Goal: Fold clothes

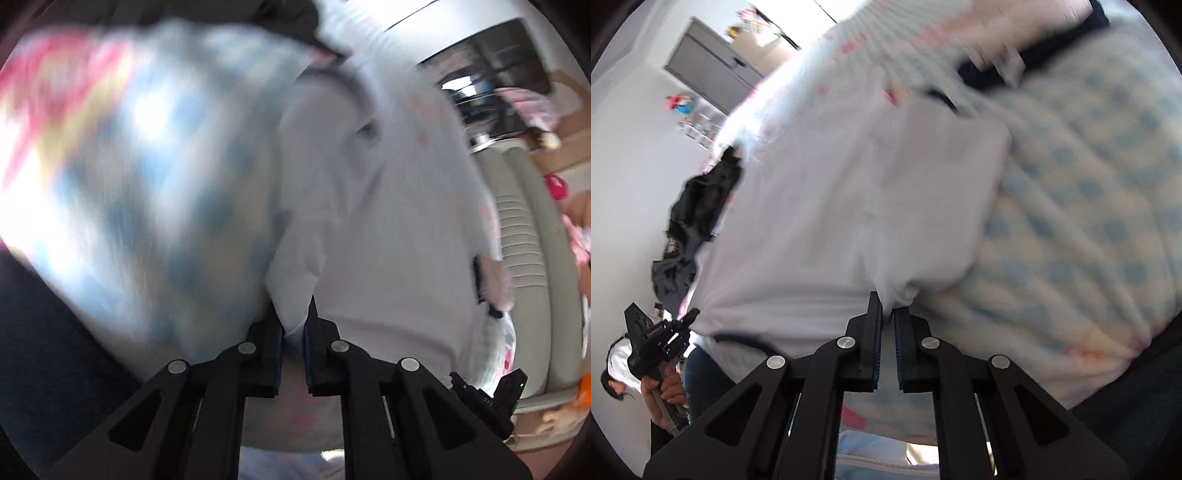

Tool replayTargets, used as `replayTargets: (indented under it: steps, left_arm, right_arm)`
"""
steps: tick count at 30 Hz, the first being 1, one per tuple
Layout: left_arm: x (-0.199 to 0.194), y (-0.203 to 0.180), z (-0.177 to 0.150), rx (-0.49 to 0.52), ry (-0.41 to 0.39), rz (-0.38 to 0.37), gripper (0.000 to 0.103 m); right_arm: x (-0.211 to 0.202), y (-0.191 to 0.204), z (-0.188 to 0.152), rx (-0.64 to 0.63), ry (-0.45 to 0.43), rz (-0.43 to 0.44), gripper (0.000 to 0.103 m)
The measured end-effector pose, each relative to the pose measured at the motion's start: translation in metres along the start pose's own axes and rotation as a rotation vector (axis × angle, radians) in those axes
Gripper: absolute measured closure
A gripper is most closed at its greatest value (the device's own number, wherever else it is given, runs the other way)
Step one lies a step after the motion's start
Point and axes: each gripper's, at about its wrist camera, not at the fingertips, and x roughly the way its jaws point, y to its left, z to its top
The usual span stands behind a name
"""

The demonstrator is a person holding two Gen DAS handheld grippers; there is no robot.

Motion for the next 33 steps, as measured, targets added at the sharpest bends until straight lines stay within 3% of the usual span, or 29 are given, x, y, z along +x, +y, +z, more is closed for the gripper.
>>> replayTargets:
  steps: [2,5,7,9,11,13,16,21,23,26,31,33]
  left_arm:
    - [-0.006,-0.007,0.0,0.01,-0.019,0.024,0.087]
    - [-0.03,-0.012,-0.003,0.019,-0.09,0.115,0.077]
    - [-0.045,-0.017,-0.006,0.032,-0.138,0.153,0.077]
    - [-0.06,-0.028,-0.011,0.08,-0.191,0.155,0.077]
    - [-0.062,-0.052,-0.015,0.187,-0.193,0.071,0.075]
    - [-0.048,-0.078,-0.021,0.294,-0.156,-0.005,0.073]
    - [-0.003,-0.109,-0.031,0.409,-0.042,-0.034,0.073]
    - [0.053,-0.113,-0.051,0.437,0.106,0.049,0.073]
    - [0.054,-0.101,-0.059,0.413,0.122,0.075,0.074]
    - [0.039,-0.079,-0.068,0.347,0.135,0.045,0.075]
    - [0.012,-0.064,-0.078,0.301,0.138,-0.094,0.074]
    - [0.021,-0.076,-0.083,0.375,0.207,-0.044,0.074]
  right_arm:
    - [0.008,-0.014,-0.006,0.037,0.027,0.007,0.098]
    - [-0.015,-0.011,-0.008,0.03,-0.002,-0.001,0.097]
    - [-0.032,-0.009,-0.007,0.013,-0.025,-0.021,0.093]
    - [-0.045,-0.006,-0.003,0.017,-0.032,-0.027,0.088]
    - [-0.054,0.004,0.001,0.019,-0.046,-0.026,0.083]
    - [-0.064,0.021,0.005,-0.015,-0.099,-0.039,0.083]
    - [-0.076,0.049,0.006,-0.114,-0.19,-0.069,0.083]
    - [-0.024,0.096,-0.001,-0.281,-0.064,0.01,0.083]
    - [0.003,0.095,-0.01,-0.284,0.005,-0.004,0.083]
    - [0.031,0.07,-0.028,-0.196,0.099,-0.016,0.088]
    - [0.007,0.051,-0.044,-0.184,0.095,0.018,0.088]
    - [-0.004,0.058,-0.042,-0.215,0.081,0.032,0.083]
